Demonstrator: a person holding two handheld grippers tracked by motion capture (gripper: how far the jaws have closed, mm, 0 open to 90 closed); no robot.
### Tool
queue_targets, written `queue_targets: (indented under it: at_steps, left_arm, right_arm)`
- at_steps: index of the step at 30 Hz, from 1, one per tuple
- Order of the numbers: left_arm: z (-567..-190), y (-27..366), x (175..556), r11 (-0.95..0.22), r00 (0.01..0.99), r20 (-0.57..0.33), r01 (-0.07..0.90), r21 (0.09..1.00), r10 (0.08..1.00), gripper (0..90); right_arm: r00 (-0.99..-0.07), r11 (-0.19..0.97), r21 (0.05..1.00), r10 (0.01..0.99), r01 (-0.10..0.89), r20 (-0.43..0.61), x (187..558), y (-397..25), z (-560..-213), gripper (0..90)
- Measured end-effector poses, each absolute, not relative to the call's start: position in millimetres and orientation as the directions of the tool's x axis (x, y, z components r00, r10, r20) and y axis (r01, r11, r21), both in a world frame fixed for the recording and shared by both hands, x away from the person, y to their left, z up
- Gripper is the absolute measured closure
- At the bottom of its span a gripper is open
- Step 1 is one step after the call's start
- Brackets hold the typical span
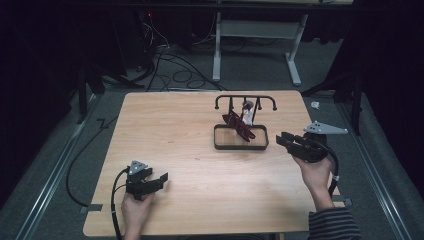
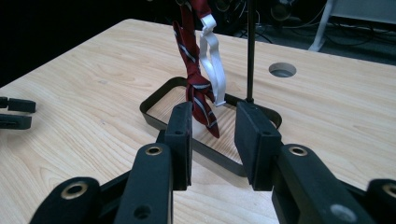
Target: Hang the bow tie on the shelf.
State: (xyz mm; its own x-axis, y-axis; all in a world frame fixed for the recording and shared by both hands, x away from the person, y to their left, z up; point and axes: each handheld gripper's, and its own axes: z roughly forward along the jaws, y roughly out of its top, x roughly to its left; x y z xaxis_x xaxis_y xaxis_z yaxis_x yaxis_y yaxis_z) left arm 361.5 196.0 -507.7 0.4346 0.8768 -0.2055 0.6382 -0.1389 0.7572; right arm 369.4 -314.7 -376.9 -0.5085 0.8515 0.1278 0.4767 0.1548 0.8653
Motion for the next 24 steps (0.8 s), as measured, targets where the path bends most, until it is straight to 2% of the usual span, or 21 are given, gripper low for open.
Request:
queue_targets:
  at_steps: [24]
  left_arm:
    - [-507.8,195.9,361.5,-0.139,0.434,-0.205,0.638,0.757,0.877,29.5]
  right_arm:
    - [-0.5,0.12,0.843,0.845,0.524,0.19,366.7,-312.3,-404.6,69.0]
